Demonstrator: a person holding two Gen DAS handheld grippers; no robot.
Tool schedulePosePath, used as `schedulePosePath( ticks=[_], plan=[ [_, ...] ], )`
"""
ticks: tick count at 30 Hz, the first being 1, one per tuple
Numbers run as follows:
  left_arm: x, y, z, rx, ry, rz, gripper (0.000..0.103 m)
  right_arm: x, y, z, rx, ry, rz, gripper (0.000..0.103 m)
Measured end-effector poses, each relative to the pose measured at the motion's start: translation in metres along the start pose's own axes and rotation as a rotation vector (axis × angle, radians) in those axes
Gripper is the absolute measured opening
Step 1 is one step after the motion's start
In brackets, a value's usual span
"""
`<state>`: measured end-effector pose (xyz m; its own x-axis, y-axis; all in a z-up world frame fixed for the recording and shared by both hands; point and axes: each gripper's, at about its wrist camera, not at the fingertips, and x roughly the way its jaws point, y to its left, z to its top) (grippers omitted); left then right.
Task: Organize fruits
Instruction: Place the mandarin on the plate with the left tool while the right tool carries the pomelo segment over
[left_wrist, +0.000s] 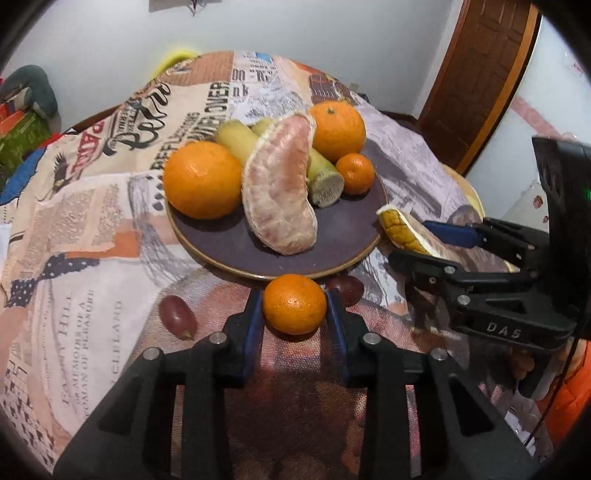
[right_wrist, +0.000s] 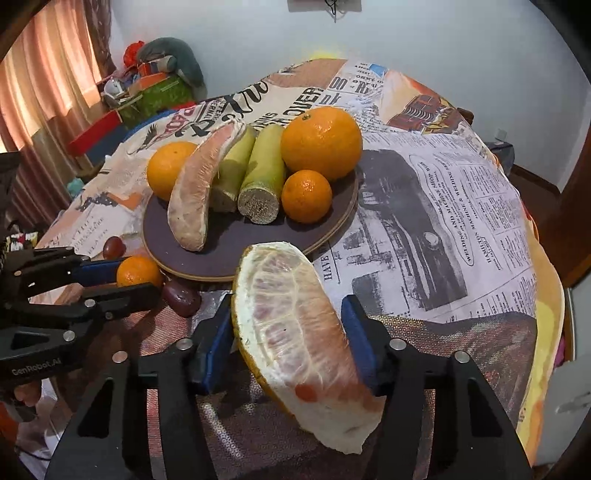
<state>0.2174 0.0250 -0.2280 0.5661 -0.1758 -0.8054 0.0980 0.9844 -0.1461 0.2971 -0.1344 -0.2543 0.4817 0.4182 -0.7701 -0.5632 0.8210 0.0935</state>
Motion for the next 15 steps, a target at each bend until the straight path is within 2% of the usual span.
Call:
schedulePosePath(
  ticks=[8, 15],
  plan=[
    [-0.022, 0.013, 0.012, -0.028, -0.065, 0.023, 0.034, -0.016, 0.007, 0.004, -0.007, -0.057, 0.003, 0.049],
    [-0.029, 0.024, 0.024, -0.042, -0.106, 0.047, 0.034, -0.036, 0.006, 0.02, 0.051, -0.155, 0.026, 0.049]
  ],
)
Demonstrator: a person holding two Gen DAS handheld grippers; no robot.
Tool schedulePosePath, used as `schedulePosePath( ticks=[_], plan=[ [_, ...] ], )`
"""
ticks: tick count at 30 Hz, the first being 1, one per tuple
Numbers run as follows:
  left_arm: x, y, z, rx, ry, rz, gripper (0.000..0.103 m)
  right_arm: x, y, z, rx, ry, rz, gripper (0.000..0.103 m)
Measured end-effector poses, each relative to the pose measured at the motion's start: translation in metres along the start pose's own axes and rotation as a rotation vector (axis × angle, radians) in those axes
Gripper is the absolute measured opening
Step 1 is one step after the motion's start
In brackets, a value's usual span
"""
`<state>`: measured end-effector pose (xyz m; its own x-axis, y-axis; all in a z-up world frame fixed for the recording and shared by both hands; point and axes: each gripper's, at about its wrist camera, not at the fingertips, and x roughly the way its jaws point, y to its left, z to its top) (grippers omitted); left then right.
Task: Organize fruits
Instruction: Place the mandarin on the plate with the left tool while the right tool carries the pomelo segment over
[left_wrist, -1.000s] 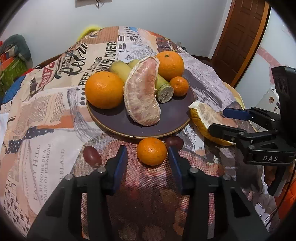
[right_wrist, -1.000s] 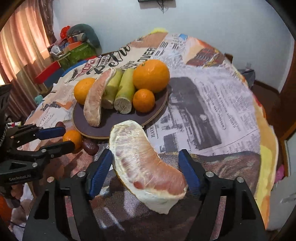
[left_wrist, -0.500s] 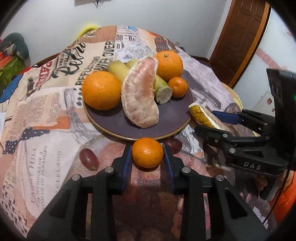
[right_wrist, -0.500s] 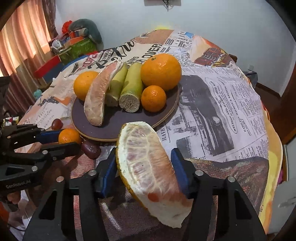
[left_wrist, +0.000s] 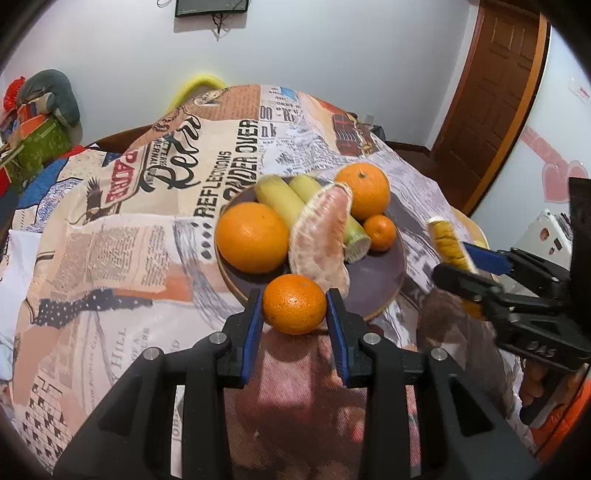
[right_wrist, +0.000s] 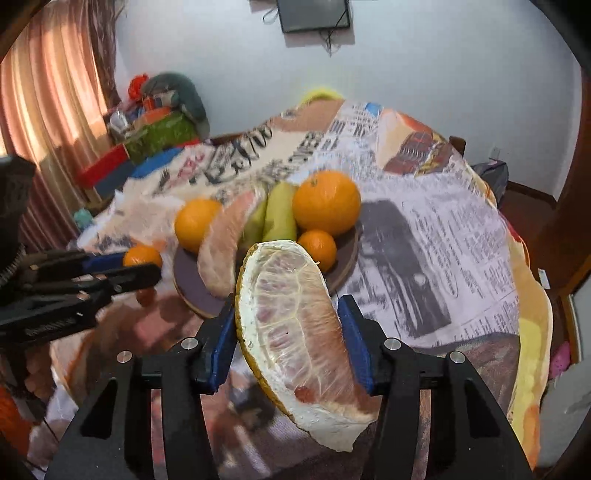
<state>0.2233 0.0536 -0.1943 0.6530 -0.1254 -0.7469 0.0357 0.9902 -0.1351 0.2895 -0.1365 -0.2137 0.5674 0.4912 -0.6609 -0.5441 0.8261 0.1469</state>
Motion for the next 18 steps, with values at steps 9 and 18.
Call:
schedulePosePath(
  ticks=[9, 18],
  plan=[
    [0.013, 0.008, 0.009, -0.008, 0.006, 0.015, 0.034, 0.002, 0.008, 0.023, 0.028, -0.072, 0.018, 0.049],
    [0.03, 0.014, 0.013, 0.001, 0.033, 0.013, 0.034, 0.036, 0.015, 0.035, 0.035, -0.051, 0.031, 0.049]
  ],
)
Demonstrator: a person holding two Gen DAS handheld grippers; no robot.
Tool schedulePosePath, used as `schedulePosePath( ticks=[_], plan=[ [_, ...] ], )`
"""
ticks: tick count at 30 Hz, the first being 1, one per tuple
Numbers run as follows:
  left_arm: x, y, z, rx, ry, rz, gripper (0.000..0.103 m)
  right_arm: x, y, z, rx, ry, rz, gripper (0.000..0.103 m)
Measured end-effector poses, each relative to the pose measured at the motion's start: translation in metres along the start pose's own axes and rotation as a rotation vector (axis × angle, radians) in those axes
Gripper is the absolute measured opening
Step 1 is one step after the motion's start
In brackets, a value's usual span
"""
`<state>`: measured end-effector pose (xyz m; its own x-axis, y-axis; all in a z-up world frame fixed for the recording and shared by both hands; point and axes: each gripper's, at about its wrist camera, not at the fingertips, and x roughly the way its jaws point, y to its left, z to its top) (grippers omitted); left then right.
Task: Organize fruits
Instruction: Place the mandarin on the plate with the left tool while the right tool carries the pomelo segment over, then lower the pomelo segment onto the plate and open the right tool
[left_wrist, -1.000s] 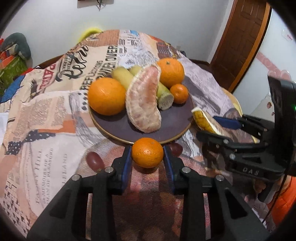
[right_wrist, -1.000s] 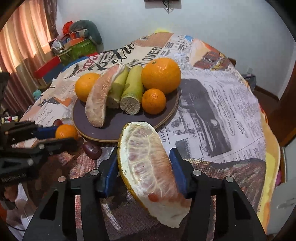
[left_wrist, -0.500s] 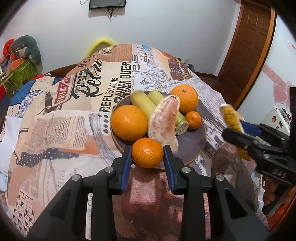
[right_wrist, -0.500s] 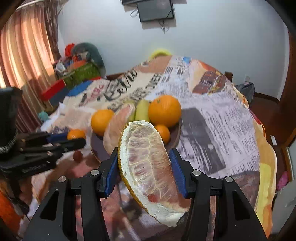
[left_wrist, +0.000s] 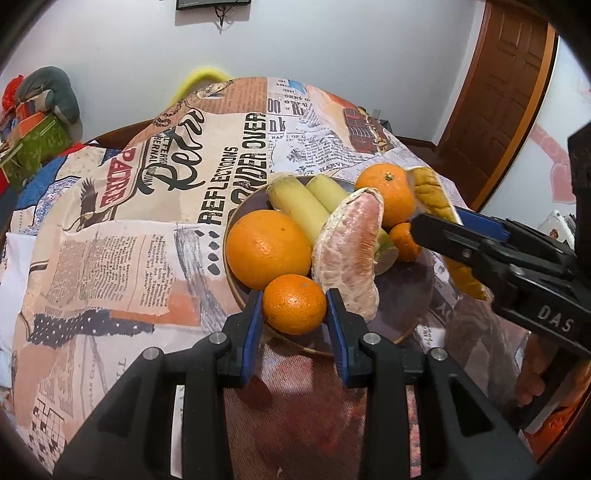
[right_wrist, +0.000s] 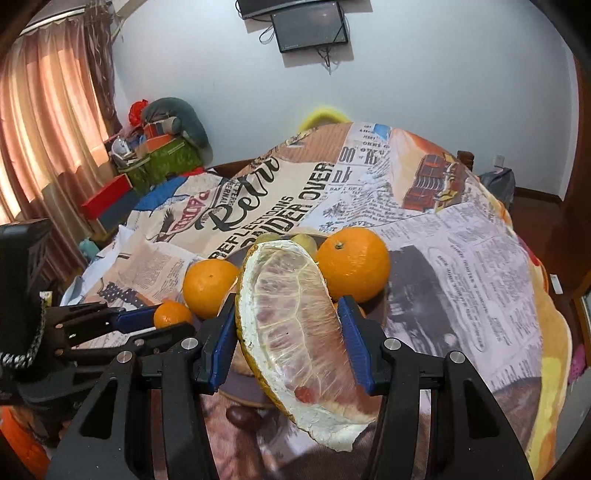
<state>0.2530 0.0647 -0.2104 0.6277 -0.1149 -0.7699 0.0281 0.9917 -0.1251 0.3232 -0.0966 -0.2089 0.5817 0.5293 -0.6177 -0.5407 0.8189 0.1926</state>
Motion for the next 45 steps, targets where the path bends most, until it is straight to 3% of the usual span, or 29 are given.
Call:
schedulePosePath(
  ticks=[17, 21, 45],
  plan=[
    [0.018, 0.005, 0.005, -0.02, 0.022, 0.002, 0.034, 0.029, -0.001, 0.002, 0.002, 0.054, 0.024, 0.051],
    [0.015, 0.006, 0.005, -0.031, 0.024, -0.006, 0.038, 0.029, 0.001, 0.002, -0.006, 0.067, 0.022, 0.052],
    [-0.08, 0.018, -0.011, -0.057, -0.101, 0.04, 0.052, -0.042, 0.012, -0.006, -0.032, 0.021, -0.02, 0.053]
  ],
)
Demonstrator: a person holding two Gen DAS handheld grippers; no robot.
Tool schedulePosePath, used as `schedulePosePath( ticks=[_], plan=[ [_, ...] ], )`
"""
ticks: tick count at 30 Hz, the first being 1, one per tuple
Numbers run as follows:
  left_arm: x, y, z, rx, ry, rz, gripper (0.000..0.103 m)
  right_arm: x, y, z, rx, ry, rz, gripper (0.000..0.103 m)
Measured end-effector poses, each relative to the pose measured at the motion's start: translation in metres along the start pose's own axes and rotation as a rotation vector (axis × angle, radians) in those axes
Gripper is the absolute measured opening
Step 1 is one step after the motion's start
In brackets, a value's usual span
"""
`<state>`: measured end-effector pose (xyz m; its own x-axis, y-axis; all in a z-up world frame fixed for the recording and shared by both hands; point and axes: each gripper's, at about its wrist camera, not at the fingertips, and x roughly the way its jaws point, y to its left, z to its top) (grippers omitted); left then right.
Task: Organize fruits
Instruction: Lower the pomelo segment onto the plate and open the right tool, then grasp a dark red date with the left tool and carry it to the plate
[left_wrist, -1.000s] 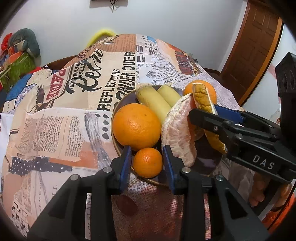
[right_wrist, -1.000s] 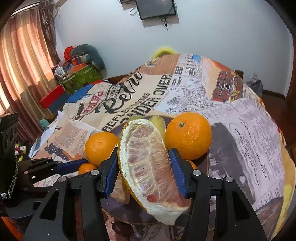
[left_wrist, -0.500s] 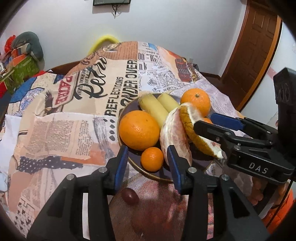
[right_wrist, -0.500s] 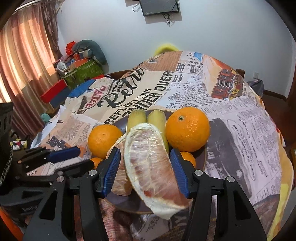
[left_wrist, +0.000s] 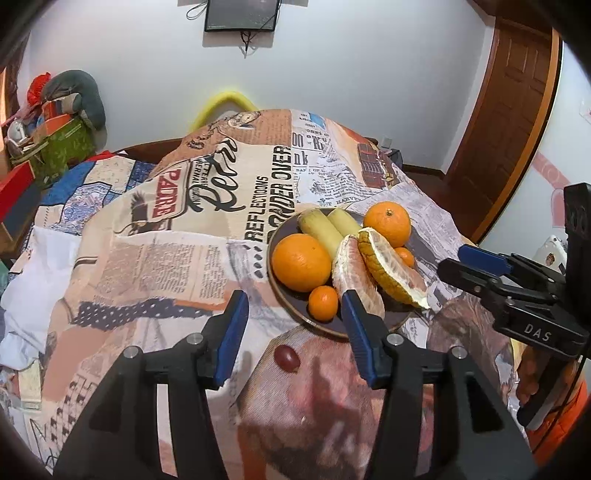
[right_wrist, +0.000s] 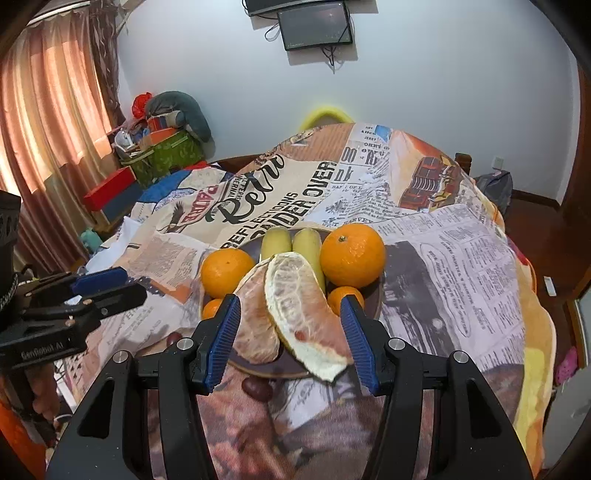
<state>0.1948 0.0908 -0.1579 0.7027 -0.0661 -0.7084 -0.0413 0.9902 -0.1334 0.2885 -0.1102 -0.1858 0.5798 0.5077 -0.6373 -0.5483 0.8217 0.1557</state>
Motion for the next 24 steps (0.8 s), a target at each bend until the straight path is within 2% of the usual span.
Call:
schedulePosePath(
  ticks=[9, 18, 21, 24],
  plan=[
    [0.001, 0.012, -0.026, -0.016, 0.053, -0.004, 0.053, 0.005, 0.008, -0.023, -0.012, 0.06, -0.005, 0.054],
    [0.019, 0.01, -0.051, -0.001, 0.116, -0.036, 0.053, 0.038, 0.014, -0.051, -0.016, 0.178, 0.006, 0.054],
    [0.03, 0.008, -0.054, 0.006, 0.14, -0.049, 0.047, 0.045, 0.015, -0.056, -0.006, 0.2, 0.009, 0.054],
    [0.042, 0.008, -0.055, 0.004, 0.166, -0.063, 0.036, 0.048, 0.017, -0.059, -0.001, 0.208, 0.018, 0.054]
  ],
)
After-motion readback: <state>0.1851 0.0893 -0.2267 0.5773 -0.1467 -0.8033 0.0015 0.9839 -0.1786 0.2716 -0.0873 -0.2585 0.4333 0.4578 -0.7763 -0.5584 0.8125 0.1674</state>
